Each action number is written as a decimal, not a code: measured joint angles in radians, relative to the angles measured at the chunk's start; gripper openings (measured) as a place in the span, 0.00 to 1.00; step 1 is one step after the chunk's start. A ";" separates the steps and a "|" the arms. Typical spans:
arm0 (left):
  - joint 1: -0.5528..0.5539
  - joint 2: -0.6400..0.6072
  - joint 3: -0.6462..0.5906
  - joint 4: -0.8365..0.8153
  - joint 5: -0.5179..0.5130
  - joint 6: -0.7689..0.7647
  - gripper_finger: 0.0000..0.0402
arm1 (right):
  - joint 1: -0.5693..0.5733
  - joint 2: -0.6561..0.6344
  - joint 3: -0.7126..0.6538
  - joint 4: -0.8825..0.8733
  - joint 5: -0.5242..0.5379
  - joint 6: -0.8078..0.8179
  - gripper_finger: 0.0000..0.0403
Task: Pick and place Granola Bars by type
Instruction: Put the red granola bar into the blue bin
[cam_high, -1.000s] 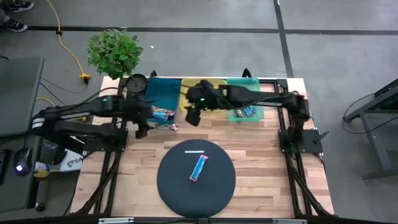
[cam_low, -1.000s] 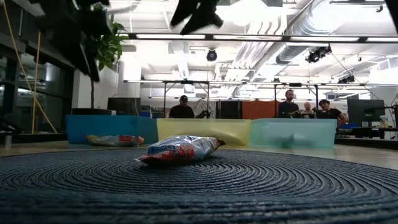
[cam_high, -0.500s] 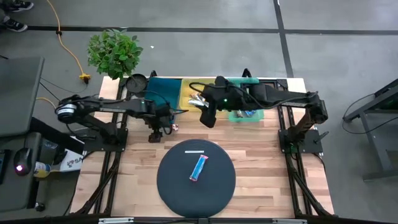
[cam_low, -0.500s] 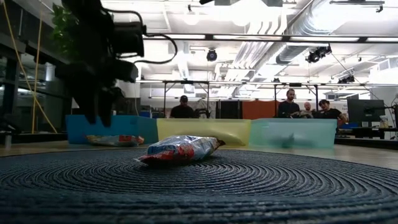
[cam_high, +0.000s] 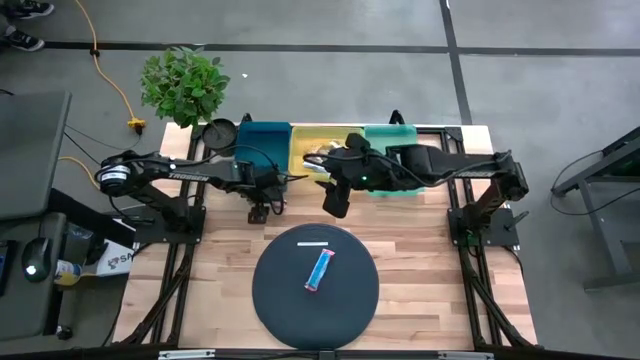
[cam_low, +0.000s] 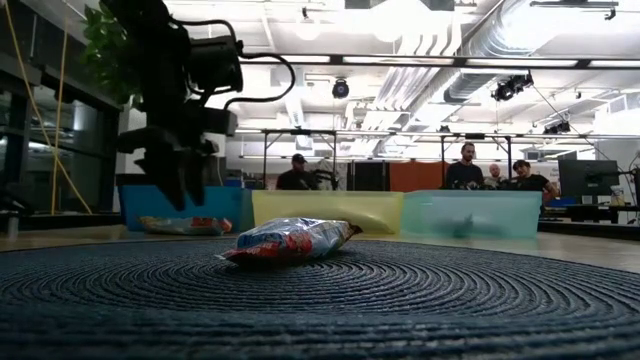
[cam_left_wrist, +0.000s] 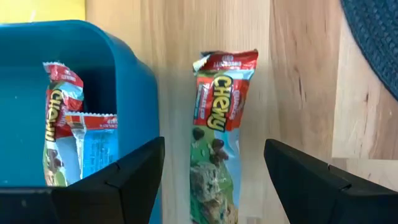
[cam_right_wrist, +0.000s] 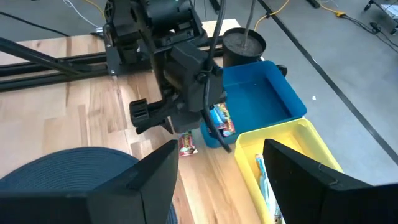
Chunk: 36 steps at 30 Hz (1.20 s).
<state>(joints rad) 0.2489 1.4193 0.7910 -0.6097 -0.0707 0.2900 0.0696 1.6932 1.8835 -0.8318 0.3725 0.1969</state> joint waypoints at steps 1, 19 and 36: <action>0.000 0.000 0.000 0.005 0.000 0.005 0.68 | 0.002 0.000 0.000 -0.001 0.000 0.005 0.55; -0.001 0.092 0.000 0.016 0.023 0.133 0.68 | 0.012 0.000 0.000 -0.003 -0.008 0.041 0.55; 0.000 0.158 0.002 0.046 0.084 0.123 0.68 | 0.027 0.000 0.000 -0.003 0.000 0.057 0.55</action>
<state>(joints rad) 0.2492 1.5772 0.7933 -0.5640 0.0131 0.4134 0.0971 1.6932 1.8835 -0.8345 0.3721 0.2543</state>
